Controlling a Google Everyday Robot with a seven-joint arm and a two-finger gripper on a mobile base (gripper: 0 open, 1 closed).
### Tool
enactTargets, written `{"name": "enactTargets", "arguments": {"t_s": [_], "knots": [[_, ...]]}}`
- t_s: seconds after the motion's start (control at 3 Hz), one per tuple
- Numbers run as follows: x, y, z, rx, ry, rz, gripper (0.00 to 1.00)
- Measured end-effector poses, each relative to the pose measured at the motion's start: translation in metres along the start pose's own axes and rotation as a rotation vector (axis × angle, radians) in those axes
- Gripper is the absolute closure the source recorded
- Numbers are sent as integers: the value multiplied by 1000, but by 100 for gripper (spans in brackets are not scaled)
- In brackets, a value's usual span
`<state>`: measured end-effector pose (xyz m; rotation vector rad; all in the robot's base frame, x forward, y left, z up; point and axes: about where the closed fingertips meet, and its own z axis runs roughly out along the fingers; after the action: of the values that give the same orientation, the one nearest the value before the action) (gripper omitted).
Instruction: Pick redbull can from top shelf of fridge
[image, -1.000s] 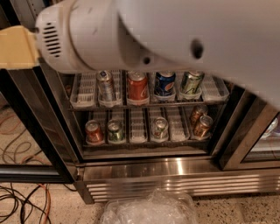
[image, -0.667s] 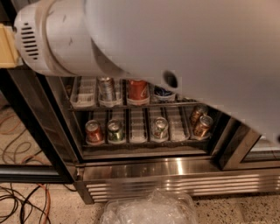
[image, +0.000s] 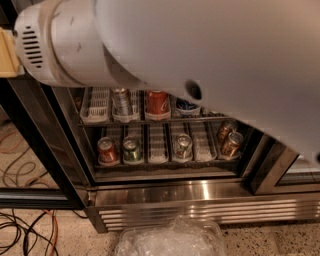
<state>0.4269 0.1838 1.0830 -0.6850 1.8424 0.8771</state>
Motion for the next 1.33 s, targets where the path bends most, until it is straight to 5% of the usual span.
{"name": "enactTargets", "arguments": {"t_s": [0.33,1.33], "knots": [[6,-11,3,60,-17,66,0],[6,-11,3,60,-17,66,0]]}}
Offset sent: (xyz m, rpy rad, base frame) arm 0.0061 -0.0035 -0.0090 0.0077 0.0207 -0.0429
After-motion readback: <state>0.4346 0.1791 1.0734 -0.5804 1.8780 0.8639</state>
